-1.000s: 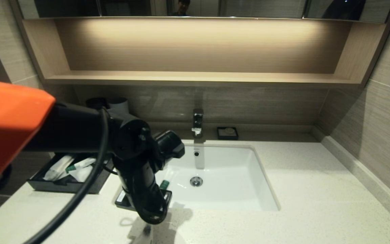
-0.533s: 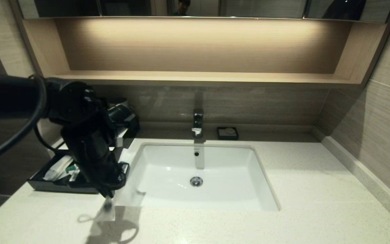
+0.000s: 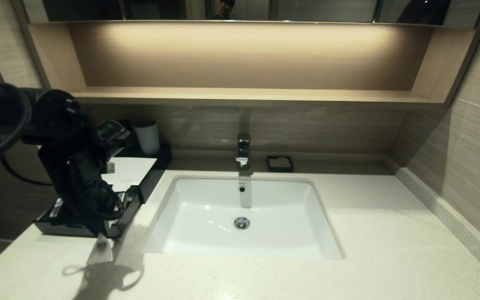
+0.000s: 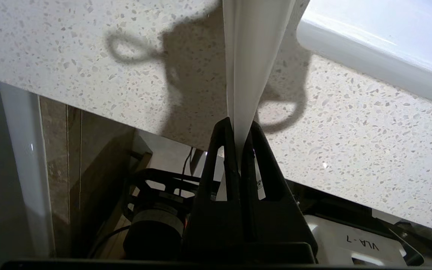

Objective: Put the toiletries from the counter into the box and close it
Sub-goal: Place the bathroom toiletry into the drawer

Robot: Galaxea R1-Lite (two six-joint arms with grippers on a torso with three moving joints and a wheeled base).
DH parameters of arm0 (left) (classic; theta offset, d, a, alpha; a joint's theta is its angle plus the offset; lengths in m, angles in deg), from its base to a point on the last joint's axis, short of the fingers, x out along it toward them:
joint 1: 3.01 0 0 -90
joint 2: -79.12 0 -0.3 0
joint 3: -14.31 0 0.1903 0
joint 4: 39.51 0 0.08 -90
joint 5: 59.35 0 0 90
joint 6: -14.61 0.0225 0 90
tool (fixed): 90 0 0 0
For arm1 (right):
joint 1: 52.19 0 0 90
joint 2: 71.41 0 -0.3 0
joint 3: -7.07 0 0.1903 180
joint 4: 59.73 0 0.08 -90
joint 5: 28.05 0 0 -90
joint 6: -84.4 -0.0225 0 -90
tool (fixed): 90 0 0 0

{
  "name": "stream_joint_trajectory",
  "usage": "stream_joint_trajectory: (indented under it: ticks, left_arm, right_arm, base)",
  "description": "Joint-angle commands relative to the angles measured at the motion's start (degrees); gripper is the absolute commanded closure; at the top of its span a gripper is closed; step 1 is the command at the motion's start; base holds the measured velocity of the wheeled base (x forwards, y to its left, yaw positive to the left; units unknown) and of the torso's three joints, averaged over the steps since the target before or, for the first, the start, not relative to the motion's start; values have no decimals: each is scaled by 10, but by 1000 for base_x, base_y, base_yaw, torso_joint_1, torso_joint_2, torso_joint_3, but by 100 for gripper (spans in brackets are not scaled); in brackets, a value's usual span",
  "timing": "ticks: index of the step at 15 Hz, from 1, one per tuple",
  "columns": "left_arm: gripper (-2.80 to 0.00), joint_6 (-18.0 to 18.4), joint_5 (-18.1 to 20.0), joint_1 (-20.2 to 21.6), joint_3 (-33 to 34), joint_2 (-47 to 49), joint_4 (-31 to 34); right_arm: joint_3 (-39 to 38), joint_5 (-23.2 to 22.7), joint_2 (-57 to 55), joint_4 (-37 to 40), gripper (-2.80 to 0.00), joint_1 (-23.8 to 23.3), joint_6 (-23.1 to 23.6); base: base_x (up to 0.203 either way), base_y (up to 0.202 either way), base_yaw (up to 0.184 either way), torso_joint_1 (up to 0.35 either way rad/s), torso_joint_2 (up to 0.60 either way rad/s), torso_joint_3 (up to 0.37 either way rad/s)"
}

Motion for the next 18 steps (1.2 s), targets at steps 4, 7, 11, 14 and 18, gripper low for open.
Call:
stream_joint_trajectory:
  ticks: [4, 7, 11, 14, 18]
  left_arm:
    - [0, 23, -1, 48, -11, 6, 30]
    - [0, 39, -1, 82, -17, 6, 30]
    - [0, 84, -1, 126, -17, 8, 32]
    - [0, 119, -1, 154, -17, 17, 38]
    - [0, 139, -1, 191, -61, 38, 60]
  right_arm:
    - [0, 0, -1, 0, 0, 0, 0]
    - [1, 0, -1, 0, 0, 0, 0]
    - [0, 0, -1, 0, 0, 0, 0]
    - [0, 0, -1, 0, 0, 0, 0]
    - [0, 0, -1, 0, 0, 0, 0]
  base:
    - [0, 0, 0, 0, 0, 0]
    - [0, 0, 0, 0, 0, 0]
    - [0, 0, 0, 0, 0, 0]
    - [0, 0, 0, 0, 0, 0]
    - [0, 0, 0, 0, 0, 0]
